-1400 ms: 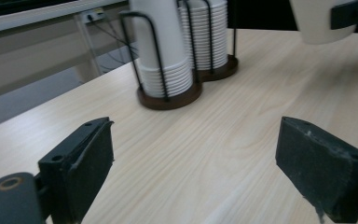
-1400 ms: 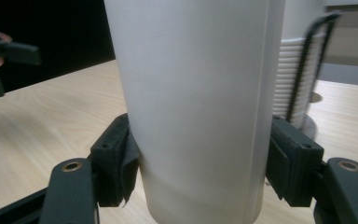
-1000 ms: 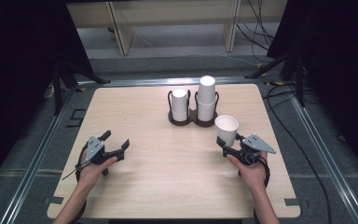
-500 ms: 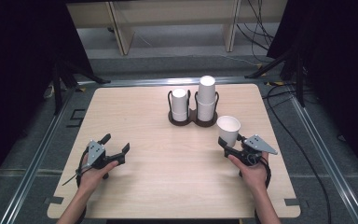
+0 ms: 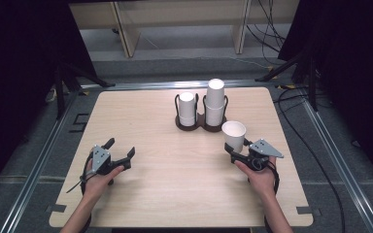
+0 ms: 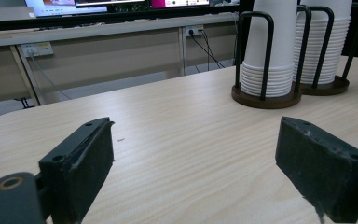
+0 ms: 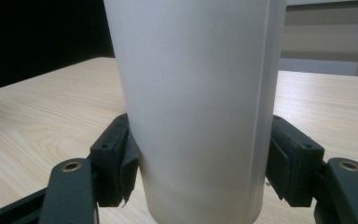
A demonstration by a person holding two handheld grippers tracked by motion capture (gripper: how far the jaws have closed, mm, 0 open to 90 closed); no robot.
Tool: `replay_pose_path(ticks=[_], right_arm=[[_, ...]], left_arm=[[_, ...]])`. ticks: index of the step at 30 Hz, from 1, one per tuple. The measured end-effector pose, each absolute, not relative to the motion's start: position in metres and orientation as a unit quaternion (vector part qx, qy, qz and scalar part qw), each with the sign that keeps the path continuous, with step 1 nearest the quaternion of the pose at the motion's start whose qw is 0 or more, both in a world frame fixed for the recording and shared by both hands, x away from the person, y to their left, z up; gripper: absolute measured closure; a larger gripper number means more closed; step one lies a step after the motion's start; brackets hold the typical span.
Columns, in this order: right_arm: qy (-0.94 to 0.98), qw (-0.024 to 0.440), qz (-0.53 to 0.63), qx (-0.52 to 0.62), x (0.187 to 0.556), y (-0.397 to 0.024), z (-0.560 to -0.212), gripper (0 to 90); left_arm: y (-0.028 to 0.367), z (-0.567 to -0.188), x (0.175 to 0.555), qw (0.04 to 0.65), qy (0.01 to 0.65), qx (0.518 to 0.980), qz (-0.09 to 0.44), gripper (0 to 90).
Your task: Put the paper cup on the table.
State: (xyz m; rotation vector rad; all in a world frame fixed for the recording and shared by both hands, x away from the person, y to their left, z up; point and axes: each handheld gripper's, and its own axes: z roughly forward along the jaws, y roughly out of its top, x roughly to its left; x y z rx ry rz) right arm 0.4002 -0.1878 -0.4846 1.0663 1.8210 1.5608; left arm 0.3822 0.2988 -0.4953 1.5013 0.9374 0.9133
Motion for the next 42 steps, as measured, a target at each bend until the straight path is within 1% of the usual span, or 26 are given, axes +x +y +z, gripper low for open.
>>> replay_pose_path(ticks=[1, 2, 3, 4, 5, 9, 13, 14, 16, 20, 21, 25, 26, 27, 29, 30, 31, 34, 37, 40, 41, 42], right_arm=[[0.673, 0.25, 0.572, 0.397, 0.399, -0.188, -0.485, 33.8], [0.673, 0.255, 0.564, 0.405, 0.398, -0.189, -0.484, 33.8], [0.672, 0.271, 0.566, 0.393, 0.4, -0.19, -0.485, 33.8], [0.675, 0.264, 0.565, 0.394, 0.399, -0.192, -0.484, 33.8], [0.675, 0.275, 0.558, 0.396, 0.398, -0.194, -0.483, 33.7], [0.672, 0.28, 0.551, 0.408, 0.398, -0.196, -0.483, 33.8], [0.674, 0.281, 0.538, 0.422, 0.4, -0.195, -0.483, 33.7], [0.673, 0.285, 0.543, 0.414, 0.403, -0.195, -0.484, 33.7], [0.679, 0.29, 0.529, 0.419, 0.406, -0.193, -0.484, 33.7], [0.686, 0.3, 0.508, 0.427, 0.414, -0.19, -0.485, 33.8], [0.683, 0.293, 0.512, 0.43, 0.416, -0.189, -0.485, 33.8], [0.682, 0.299, 0.495, 0.447, 0.424, -0.187, -0.487, 33.8], [0.683, 0.287, 0.486, 0.464, 0.424, -0.185, -0.487, 33.8], [0.69, 0.299, 0.48, 0.452, 0.428, -0.187, -0.487, 33.8], [0.69, 0.292, 0.48, 0.455, 0.432, -0.187, -0.487, 33.9], [0.69, 0.301, 0.471, 0.459, 0.432, -0.187, -0.486, 33.9], [0.689, 0.299, 0.47, 0.464, 0.433, -0.186, -0.486, 34.0], [0.699, 0.281, 0.459, 0.471, 0.437, -0.185, -0.485, 33.9], [0.711, 0.285, 0.434, 0.474, 0.441, -0.185, -0.485, 33.9], [0.718, 0.271, 0.423, 0.482, 0.446, -0.184, -0.487, 33.8], [0.721, 0.277, 0.418, 0.479, 0.446, -0.183, -0.487, 33.8], [0.72, 0.26, 0.422, 0.486, 0.447, -0.182, -0.487, 33.8]], left_arm=[[0.298, -0.495, 0.383, 0.545, 0.396, 0.631, 0.386, 10.9], [0.297, -0.496, 0.385, 0.553, 0.392, 0.624, 0.389, 10.9], [0.297, -0.496, 0.385, 0.552, 0.39, 0.626, 0.39, 10.9], [0.296, -0.496, 0.385, 0.548, 0.392, 0.628, 0.389, 10.9], [0.296, -0.496, 0.384, 0.545, 0.392, 0.633, 0.386, 10.9], [0.297, -0.497, 0.384, 0.547, 0.383, 0.634, 0.389, 10.8], [0.299, -0.498, 0.383, 0.546, 0.388, 0.632, 0.39, 10.9], [0.299, -0.498, 0.384, 0.554, 0.384, 0.626, 0.392, 10.9], [0.301, -0.497, 0.382, 0.544, 0.39, 0.632, 0.39, 10.9], [0.3, -0.497, 0.382, 0.547, 0.388, 0.632, 0.389, 10.9], [0.299, -0.498, 0.384, 0.554, 0.384, 0.628, 0.39, 10.9], [0.298, -0.498, 0.384, 0.546, 0.385, 0.635, 0.387, 10.9], [0.298, -0.498, 0.384, 0.545, 0.385, 0.637, 0.387, 10.9], [0.298, -0.498, 0.384, 0.545, 0.385, 0.637, 0.386, 10.9], [0.298, -0.498, 0.384, 0.545, 0.384, 0.637, 0.386, 10.9], [0.298, -0.498, 0.383, 0.542, 0.384, 0.64, 0.386, 10.9], [0.298, -0.498, 0.383, 0.543, 0.384, 0.64, 0.386, 10.9], [0.297, -0.497, 0.383, 0.546, 0.383, 0.637, 0.387, 10.9], [0.296, -0.498, 0.383, 0.547, 0.385, 0.636, 0.385, 10.9], [0.296, -0.498, 0.383, 0.547, 0.382, 0.637, 0.386, 10.8], [0.296, -0.497, 0.383, 0.547, 0.381, 0.638, 0.386, 10.8], [0.296, -0.497, 0.383, 0.547, 0.381, 0.637, 0.386, 10.8]])
